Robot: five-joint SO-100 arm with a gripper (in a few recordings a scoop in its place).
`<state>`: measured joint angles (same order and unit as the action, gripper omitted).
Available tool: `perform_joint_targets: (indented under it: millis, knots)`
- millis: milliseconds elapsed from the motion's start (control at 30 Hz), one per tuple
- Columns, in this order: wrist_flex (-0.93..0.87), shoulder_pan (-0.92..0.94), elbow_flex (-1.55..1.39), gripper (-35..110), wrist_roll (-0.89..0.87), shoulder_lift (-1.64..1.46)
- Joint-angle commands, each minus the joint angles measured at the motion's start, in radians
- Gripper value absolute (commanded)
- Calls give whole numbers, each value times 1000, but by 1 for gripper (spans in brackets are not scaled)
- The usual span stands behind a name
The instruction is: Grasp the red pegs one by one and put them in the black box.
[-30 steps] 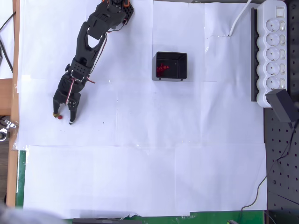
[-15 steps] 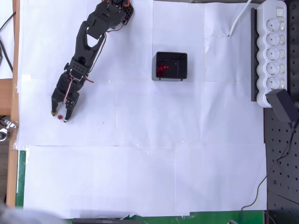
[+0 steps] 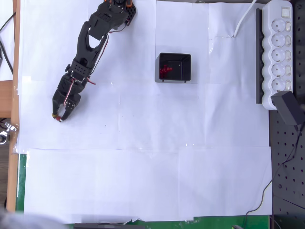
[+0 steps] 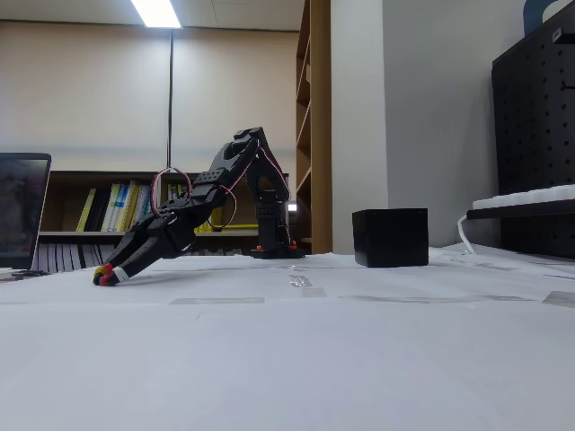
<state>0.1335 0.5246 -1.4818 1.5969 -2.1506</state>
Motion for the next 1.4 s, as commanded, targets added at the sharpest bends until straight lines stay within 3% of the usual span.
perform_joint_targets:
  millis: [0, 333, 500, 633, 767, 900, 1133, 1367]
  knots:
    - [-150, 2, 2, 0, 11, 103]
    - [-1238, -158, -115, 0, 37, 667]
    - [-1694, -448, -186, 0, 109, 963]
    - [-1864, -795, -241, 0, 288, 1101]
    - [-1847, -1075, -229, 0, 514, 1143]
    - [-1641, -1181, -46, 0, 640, 1150]
    - [-1186, -1224, 325, 0, 652, 1088]
    - [-1095, -1282, 354, 0, 663, 1026]
